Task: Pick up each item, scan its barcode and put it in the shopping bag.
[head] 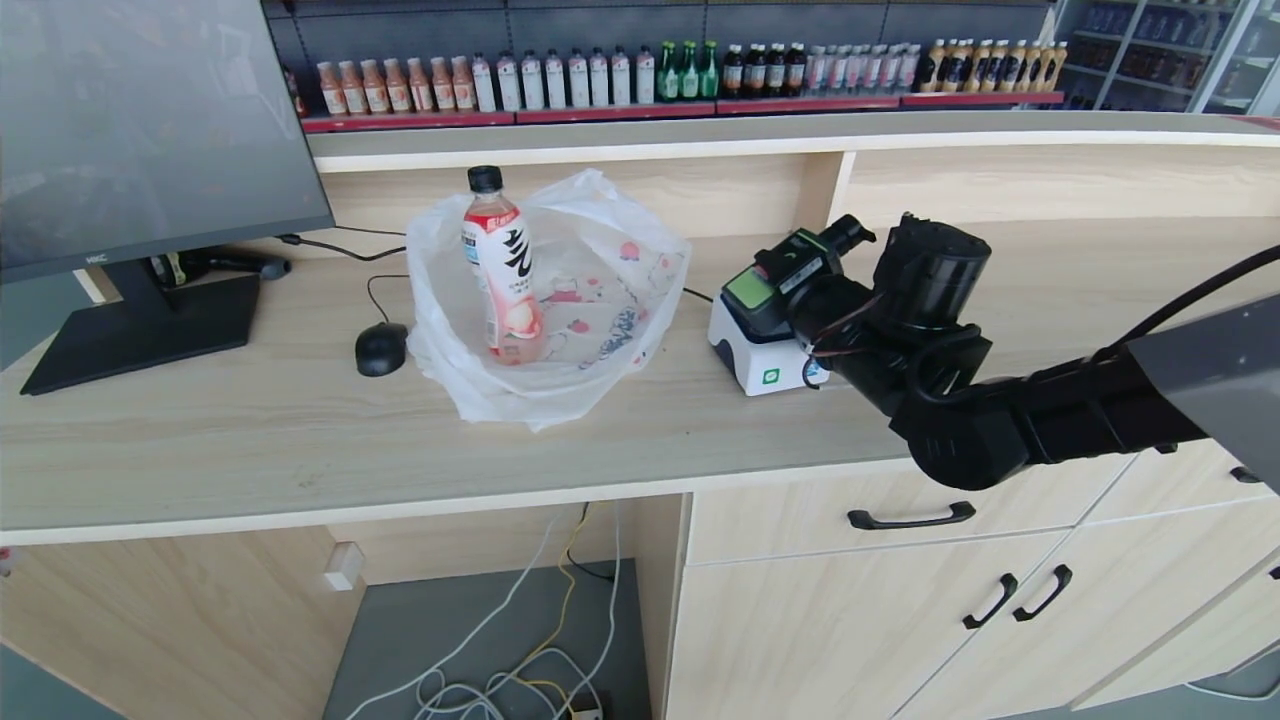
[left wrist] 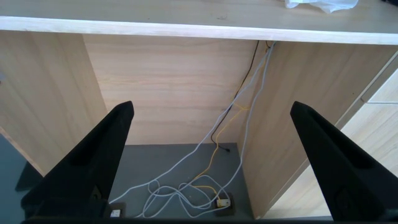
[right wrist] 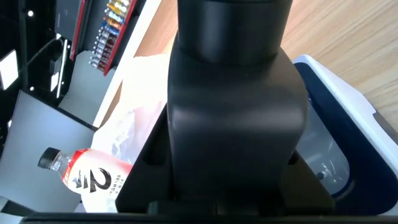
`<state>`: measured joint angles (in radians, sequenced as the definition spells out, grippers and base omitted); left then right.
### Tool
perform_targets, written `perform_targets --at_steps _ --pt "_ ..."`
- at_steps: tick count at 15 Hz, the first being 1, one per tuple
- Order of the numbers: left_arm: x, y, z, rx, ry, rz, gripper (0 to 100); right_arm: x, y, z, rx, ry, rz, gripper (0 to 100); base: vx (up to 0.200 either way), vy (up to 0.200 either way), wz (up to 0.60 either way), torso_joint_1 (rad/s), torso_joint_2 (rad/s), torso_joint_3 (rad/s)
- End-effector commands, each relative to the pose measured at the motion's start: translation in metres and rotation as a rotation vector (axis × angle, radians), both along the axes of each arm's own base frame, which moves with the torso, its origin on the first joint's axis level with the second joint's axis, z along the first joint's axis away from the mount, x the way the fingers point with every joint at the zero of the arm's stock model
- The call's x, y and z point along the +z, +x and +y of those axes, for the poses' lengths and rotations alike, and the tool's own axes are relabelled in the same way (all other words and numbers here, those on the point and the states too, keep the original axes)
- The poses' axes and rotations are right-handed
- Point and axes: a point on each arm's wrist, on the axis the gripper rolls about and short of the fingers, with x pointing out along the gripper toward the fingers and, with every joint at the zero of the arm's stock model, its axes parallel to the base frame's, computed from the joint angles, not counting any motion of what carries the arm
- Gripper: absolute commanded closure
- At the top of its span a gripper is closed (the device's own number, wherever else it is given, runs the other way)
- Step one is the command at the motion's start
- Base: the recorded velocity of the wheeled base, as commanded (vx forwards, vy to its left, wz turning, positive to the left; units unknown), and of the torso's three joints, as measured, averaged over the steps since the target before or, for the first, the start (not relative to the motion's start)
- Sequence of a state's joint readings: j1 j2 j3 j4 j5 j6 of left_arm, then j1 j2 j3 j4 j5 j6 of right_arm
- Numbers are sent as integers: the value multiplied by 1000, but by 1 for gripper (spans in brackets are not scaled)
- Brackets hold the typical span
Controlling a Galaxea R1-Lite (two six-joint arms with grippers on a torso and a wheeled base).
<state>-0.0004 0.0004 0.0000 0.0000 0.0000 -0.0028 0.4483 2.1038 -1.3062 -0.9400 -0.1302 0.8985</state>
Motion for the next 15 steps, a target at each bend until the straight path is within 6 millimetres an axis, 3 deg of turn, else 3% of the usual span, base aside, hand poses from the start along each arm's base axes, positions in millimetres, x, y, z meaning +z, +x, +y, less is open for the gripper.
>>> perform_targets --at_steps 1,15 --pt "0 0 0 0 0 0 0 0 -1 2 6 -1 3 100 0 0 0 0 0 0" --pt "0 0 0 0 0 0 0 -1 -2 3 5 -5 6 100 0 0 0 0 0 0"
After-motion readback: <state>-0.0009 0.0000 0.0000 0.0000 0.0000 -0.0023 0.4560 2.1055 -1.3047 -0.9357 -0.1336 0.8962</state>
